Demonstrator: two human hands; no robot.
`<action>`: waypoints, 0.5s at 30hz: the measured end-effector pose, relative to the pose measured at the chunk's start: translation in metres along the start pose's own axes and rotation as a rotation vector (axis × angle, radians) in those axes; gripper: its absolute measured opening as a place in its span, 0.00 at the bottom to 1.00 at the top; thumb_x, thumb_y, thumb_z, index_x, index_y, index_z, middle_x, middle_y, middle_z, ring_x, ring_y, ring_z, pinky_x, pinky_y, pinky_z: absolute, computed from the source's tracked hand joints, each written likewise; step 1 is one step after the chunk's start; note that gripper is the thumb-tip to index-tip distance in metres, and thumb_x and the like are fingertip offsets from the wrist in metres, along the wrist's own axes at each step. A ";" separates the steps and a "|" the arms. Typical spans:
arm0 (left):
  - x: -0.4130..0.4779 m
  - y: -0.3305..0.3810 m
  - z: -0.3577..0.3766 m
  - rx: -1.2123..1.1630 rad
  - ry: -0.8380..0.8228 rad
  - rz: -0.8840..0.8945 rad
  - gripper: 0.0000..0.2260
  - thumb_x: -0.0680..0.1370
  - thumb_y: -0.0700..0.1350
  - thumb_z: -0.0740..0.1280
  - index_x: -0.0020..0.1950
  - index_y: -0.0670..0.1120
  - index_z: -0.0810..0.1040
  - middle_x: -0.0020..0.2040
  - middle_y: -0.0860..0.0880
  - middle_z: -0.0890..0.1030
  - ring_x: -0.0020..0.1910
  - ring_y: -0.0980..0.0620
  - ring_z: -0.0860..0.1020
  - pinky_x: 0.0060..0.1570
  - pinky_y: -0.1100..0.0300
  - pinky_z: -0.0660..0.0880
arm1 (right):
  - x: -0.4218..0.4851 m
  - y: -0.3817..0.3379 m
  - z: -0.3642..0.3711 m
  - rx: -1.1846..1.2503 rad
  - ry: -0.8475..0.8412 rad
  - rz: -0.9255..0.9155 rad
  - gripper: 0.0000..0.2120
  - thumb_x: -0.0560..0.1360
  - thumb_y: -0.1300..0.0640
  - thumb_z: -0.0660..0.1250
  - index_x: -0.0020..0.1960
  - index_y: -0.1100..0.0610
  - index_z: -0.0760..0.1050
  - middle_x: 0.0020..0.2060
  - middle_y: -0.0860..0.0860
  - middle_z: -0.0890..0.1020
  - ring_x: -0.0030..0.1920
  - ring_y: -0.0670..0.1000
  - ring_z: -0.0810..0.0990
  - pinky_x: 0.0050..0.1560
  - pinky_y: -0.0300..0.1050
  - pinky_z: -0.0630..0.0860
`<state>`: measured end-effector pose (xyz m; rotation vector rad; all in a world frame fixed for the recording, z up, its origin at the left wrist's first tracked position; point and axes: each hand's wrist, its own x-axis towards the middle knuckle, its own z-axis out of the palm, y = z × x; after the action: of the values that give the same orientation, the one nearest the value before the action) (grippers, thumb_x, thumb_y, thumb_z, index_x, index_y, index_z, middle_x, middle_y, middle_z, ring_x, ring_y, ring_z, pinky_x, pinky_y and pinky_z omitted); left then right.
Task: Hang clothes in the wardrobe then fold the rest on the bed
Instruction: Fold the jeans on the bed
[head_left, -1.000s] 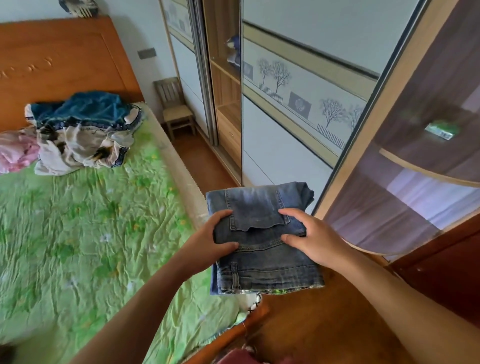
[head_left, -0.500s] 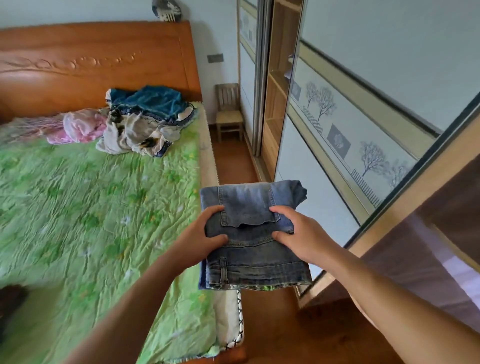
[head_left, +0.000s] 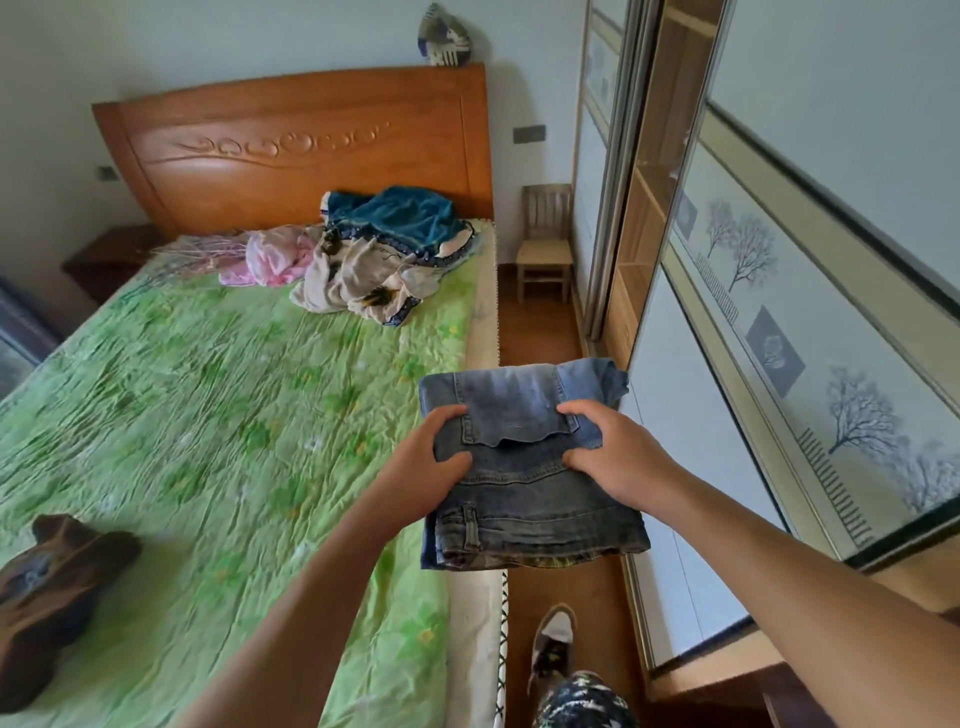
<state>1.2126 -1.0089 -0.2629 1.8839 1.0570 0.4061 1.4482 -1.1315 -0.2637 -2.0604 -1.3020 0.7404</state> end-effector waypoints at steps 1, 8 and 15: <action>0.013 0.001 0.000 -0.004 0.006 -0.007 0.21 0.79 0.45 0.68 0.68 0.64 0.70 0.55 0.61 0.78 0.46 0.61 0.81 0.45 0.61 0.80 | 0.012 0.002 -0.002 0.004 0.002 0.004 0.28 0.76 0.53 0.69 0.73 0.40 0.67 0.66 0.50 0.78 0.60 0.55 0.78 0.60 0.51 0.77; 0.161 0.012 -0.005 -0.006 -0.029 0.018 0.20 0.79 0.44 0.67 0.66 0.64 0.71 0.55 0.59 0.79 0.44 0.63 0.80 0.39 0.64 0.76 | 0.136 0.017 -0.024 0.047 0.084 0.025 0.27 0.77 0.55 0.69 0.74 0.43 0.67 0.67 0.51 0.77 0.59 0.52 0.77 0.53 0.42 0.70; 0.316 0.042 -0.034 0.070 -0.109 0.065 0.20 0.79 0.46 0.67 0.65 0.67 0.70 0.55 0.59 0.79 0.42 0.62 0.80 0.43 0.59 0.79 | 0.263 0.011 -0.071 0.092 0.115 0.109 0.27 0.77 0.51 0.69 0.73 0.37 0.66 0.68 0.48 0.76 0.61 0.51 0.77 0.51 0.41 0.70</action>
<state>1.3949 -0.7451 -0.2529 1.9833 0.9501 0.3039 1.6023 -0.9065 -0.2610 -2.0803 -1.0806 0.7039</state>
